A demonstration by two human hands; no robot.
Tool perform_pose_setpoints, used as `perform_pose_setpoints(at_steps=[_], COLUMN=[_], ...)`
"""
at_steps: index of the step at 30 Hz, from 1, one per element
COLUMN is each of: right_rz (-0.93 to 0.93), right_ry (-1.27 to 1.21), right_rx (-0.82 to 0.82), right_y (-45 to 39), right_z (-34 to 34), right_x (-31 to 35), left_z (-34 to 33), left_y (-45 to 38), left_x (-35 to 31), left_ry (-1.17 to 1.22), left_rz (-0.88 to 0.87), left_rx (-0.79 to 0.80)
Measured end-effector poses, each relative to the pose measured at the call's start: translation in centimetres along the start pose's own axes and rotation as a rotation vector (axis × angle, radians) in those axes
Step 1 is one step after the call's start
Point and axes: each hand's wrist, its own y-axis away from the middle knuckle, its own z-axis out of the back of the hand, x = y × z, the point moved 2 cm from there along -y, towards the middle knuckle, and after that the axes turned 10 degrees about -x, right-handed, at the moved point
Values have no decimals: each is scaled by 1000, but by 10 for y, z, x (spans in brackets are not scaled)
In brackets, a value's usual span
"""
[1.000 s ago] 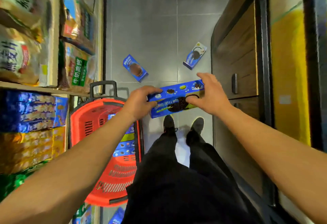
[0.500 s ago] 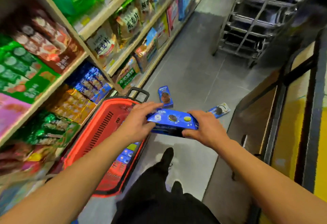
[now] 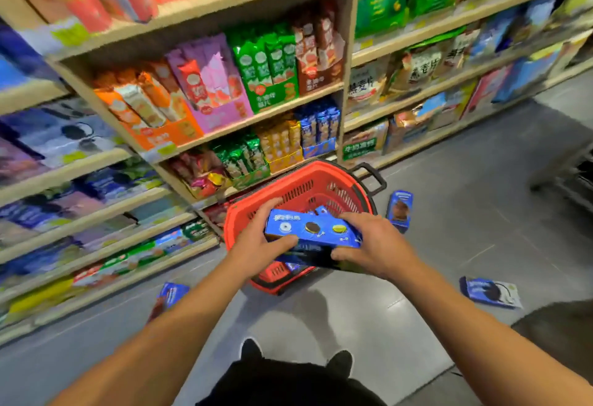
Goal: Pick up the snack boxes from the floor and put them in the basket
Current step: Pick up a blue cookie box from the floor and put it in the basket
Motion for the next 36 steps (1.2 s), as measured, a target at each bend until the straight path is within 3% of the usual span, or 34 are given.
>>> perform_pose_setpoints(at_steps=[8, 14, 17, 22, 27, 36], right_rz=[150, 116, -9, -386, -605, -783], right_ry=[-20, -88, -232, -610, -713, -735], right_rx=[149, 122, 12, -109, -165, -315], right_y=[-29, -34, -33, -31, -50, -103], right_z=[-87, -150, -170, -198, -227, -227], right_x=[122, 194, 218, 235, 225, 177], left_z=[110, 191, 227, 259, 257, 207], left_y=[53, 72, 70, 52, 10, -97], left_x=[92, 158, 188, 217, 228, 215], left_ry=[110, 235, 282, 333, 277, 108], left_rz=[189, 263, 305, 340, 388, 379], left_rx=[-188, -183, -169, -80, -68, 48])
